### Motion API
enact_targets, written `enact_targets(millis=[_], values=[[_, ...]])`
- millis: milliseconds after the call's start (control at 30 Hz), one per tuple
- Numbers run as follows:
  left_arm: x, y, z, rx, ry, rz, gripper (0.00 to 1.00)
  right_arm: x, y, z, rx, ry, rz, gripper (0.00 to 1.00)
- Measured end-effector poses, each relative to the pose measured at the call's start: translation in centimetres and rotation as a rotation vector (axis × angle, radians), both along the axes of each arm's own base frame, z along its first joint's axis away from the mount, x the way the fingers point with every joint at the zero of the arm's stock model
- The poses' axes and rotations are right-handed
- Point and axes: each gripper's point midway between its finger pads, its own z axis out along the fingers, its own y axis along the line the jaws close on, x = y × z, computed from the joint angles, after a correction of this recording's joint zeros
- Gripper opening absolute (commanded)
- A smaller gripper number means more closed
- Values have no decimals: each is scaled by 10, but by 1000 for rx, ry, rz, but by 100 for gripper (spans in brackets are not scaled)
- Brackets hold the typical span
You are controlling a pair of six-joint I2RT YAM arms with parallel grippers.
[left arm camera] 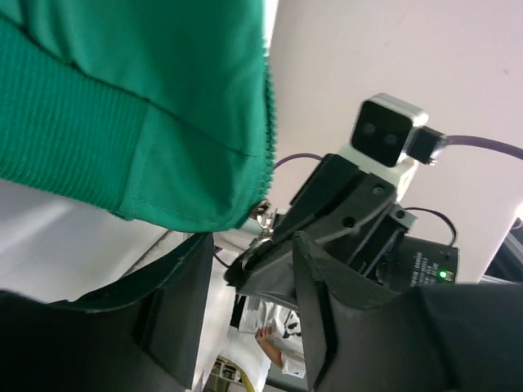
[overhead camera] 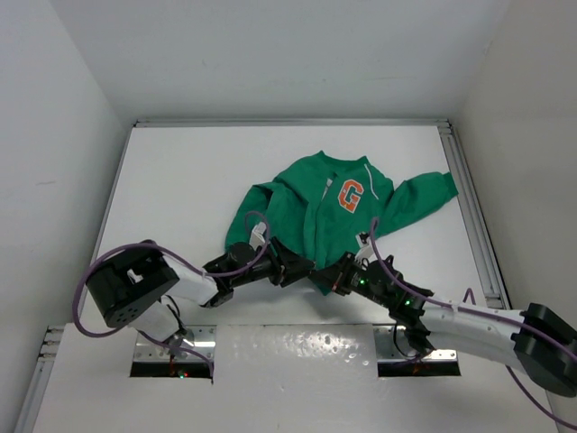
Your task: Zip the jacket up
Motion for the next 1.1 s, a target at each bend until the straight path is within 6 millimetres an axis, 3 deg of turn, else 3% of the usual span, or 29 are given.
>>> enact_targets(millis=[200, 400, 767, 967, 1100], values=[[-5, -2, -4, -3, 23, -2, 46, 1, -1, 0, -16, -28, 4, 0], [-2, 0, -2, -7, 17, 21, 42, 2, -2, 3, -20, -51, 5, 0], [9, -9, 3, -29, 18, 46, 23, 1, -3, 5, -29, -67, 16, 0], [10, -10, 6, -43, 21, 58, 1, 2, -5, 4, -40, -73, 10, 0], [10, -10, 6, -43, 22, 63, 0, 3, -6, 4, -44, -79, 8, 0]])
